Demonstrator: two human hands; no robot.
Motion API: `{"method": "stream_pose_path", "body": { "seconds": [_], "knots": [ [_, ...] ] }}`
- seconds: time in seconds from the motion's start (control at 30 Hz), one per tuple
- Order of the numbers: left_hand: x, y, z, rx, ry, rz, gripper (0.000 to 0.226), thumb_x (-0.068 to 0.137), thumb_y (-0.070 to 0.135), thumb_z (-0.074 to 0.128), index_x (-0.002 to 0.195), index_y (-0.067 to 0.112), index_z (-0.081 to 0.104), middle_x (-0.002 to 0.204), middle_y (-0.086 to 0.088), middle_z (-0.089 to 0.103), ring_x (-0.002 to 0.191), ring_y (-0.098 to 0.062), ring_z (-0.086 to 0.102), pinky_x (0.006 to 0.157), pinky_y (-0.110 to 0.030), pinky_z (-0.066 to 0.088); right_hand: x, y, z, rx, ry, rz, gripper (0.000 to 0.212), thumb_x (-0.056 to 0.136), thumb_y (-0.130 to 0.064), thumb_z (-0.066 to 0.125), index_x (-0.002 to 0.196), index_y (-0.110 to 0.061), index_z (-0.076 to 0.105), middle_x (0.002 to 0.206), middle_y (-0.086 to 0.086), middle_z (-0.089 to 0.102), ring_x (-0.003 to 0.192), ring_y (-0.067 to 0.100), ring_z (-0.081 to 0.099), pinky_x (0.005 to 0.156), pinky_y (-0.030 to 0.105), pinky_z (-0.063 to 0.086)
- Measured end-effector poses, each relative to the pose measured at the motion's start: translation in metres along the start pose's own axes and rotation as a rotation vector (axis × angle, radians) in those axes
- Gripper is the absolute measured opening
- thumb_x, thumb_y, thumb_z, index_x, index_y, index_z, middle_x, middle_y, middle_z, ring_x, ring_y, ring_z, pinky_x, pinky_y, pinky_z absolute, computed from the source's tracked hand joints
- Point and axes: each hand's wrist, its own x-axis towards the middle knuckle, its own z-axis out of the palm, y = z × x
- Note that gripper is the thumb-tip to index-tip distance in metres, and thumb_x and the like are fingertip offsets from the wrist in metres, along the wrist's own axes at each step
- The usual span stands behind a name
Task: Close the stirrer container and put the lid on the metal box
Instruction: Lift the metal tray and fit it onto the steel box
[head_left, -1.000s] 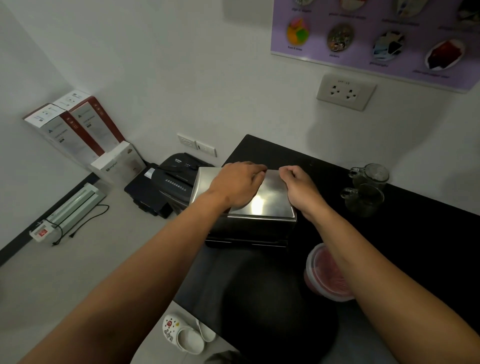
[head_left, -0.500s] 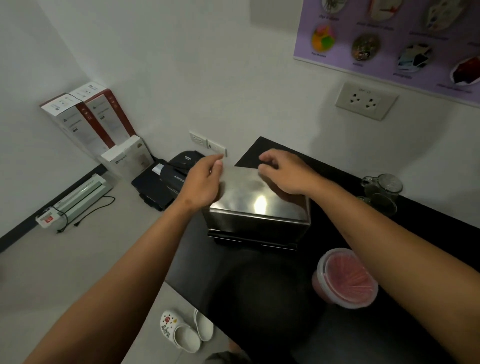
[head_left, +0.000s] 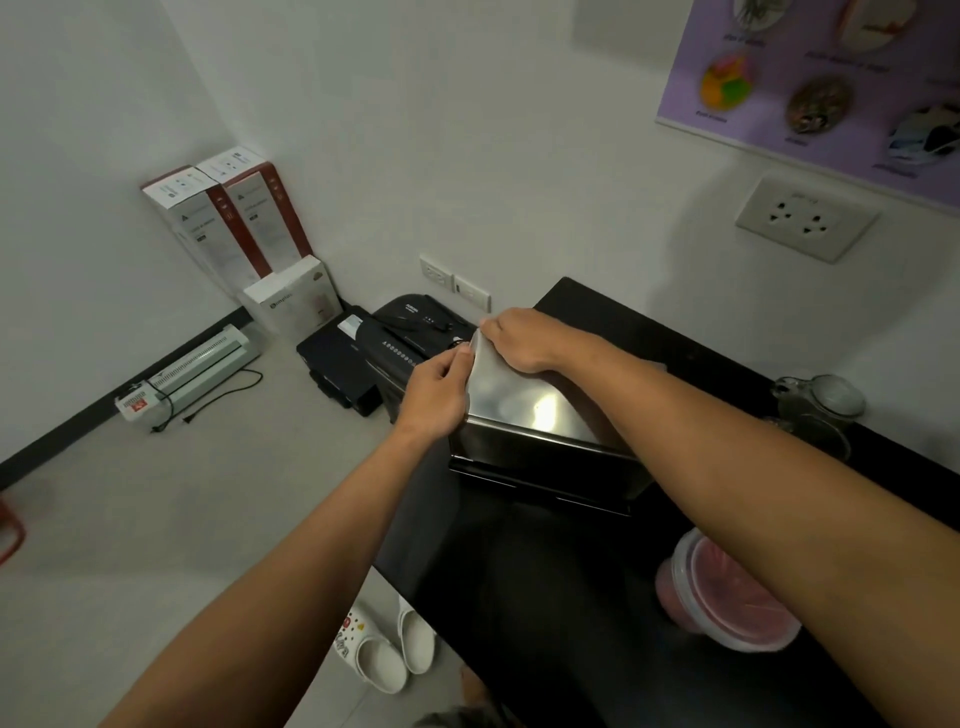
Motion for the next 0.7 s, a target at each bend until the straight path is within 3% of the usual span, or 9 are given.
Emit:
{"method": "stream_pose_path", "body": {
  "seconds": [0.13, 0.27, 0.37, 0.47, 0.57, 0.63, 0.7],
  "knots": [
    [0.004, -0.003, -0.002, 0.005, -0.017, 0.025, 0.040, 0.105, 0.043, 0.050, 0.098, 0.014, 0.077, 0.096, -0.022, 0.074, 0.075, -0.012, 0.063, 0.072, -0.033, 0.050, 0.001, 0.002, 0.004, 0.005, 0.034, 0.002, 0.054, 0.109, -0.041, 0.024, 0.119, -0.009, 0.066, 0.117, 0.015, 0.065, 0.104, 0.031, 0.062, 0.091, 0.046, 0.049],
    [0.003, -0.005, -0.004, 0.020, -0.025, 0.038, 0.034, 0.106, 0.044, 0.051, 0.099, 0.030, 0.080, 0.092, 0.001, 0.079, 0.075, -0.001, 0.069, 0.068, -0.018, 0.054, -0.011, 0.007, 0.008, 0.139, 0.222, -0.085, 0.035, 0.107, -0.034, 0.039, 0.099, -0.016, 0.068, 0.092, 0.000, 0.066, 0.092, 0.026, 0.065, 0.078, 0.042, 0.050],
    [0.000, -0.004, -0.006, 0.008, -0.019, 0.048, 0.029, 0.107, 0.042, 0.051, 0.098, 0.046, 0.079, 0.097, 0.011, 0.081, 0.082, 0.001, 0.072, 0.072, -0.016, 0.055, -0.031, 0.011, 0.012, 0.140, 0.259, -0.183, 0.028, 0.106, -0.036, 0.046, 0.114, -0.019, 0.067, 0.106, -0.002, 0.067, 0.096, 0.019, 0.061, 0.080, 0.038, 0.048],
    [-0.007, -0.002, -0.008, -0.006, -0.051, 0.050, 0.032, 0.109, 0.036, 0.051, 0.101, 0.057, 0.073, 0.099, 0.028, 0.078, 0.089, 0.007, 0.073, 0.075, -0.012, 0.056, -0.059, 0.021, 0.017, 0.014, 0.246, -0.274, 0.027, 0.104, -0.040, 0.048, 0.115, -0.020, 0.061, 0.109, -0.005, 0.059, 0.105, 0.022, 0.056, 0.088, 0.039, 0.044],
    [-0.017, -0.003, -0.011, -0.001, -0.092, 0.051, 0.028, 0.110, 0.029, 0.051, 0.127, 0.047, 0.064, 0.101, 0.041, 0.073, 0.097, 0.014, 0.070, 0.076, -0.007, 0.054, -0.090, 0.039, 0.019, -0.070, 0.223, -0.262, 0.042, 0.103, -0.043, 0.049, 0.136, -0.017, 0.056, 0.144, 0.005, 0.055, 0.137, 0.029, 0.045, 0.113, 0.042, 0.034],
    [-0.023, -0.007, -0.015, 0.021, -0.129, 0.059, 0.032, 0.110, 0.029, 0.051, 0.136, 0.046, 0.057, 0.106, 0.043, 0.072, 0.101, 0.015, 0.069, 0.078, -0.006, 0.053, -0.112, 0.052, 0.018, -0.050, 0.202, -0.209, 0.050, 0.103, -0.044, 0.052, 0.147, -0.020, 0.050, 0.160, 0.003, 0.042, 0.152, 0.029, 0.029, 0.120, 0.041, 0.024],
    [-0.029, -0.012, -0.017, 0.053, -0.163, 0.073, 0.040, 0.109, 0.031, 0.052, 0.146, 0.044, 0.049, 0.111, 0.044, 0.070, 0.106, 0.017, 0.066, 0.081, -0.004, 0.052, -0.133, 0.066, 0.020, -0.011, 0.227, -0.172, 0.050, 0.102, -0.043, 0.057, 0.146, -0.020, 0.052, 0.160, 0.002, 0.042, 0.152, 0.026, 0.028, 0.118, 0.036, 0.024]
  ]
}}
